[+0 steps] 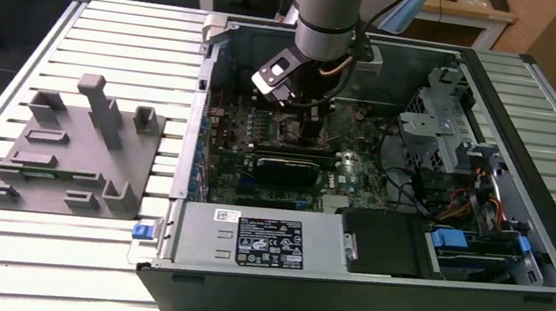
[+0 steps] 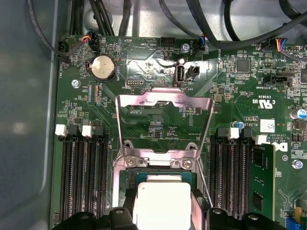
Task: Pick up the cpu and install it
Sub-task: 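Place the cpu into insertion slot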
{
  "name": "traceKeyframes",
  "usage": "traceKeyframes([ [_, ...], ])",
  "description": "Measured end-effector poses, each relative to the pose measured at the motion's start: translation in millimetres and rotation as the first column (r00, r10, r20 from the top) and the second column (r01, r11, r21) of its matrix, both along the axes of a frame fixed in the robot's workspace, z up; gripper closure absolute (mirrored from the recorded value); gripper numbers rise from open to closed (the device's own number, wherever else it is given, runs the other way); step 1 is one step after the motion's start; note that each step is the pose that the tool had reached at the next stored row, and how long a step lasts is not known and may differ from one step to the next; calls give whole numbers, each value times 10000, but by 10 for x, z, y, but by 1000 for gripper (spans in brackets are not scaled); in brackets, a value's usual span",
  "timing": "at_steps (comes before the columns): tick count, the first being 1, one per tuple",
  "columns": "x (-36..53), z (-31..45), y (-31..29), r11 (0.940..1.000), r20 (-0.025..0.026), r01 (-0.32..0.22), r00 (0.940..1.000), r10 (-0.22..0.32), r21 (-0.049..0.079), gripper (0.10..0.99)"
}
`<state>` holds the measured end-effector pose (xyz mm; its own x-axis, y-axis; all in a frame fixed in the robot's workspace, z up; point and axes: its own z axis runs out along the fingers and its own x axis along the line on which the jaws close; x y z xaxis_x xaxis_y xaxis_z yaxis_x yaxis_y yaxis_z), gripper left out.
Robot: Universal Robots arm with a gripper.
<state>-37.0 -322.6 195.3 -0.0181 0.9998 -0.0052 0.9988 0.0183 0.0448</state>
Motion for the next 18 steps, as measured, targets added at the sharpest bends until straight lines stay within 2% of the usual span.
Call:
traceKeyframes([
  [3,0,-2,1,10000,3,0,10000,0,4,545],
  [4,0,-2,1,10000,2,0,10000,0,3,482],
  [18,0,-6,46,10000,1,15,10000,-15,18,482],
])
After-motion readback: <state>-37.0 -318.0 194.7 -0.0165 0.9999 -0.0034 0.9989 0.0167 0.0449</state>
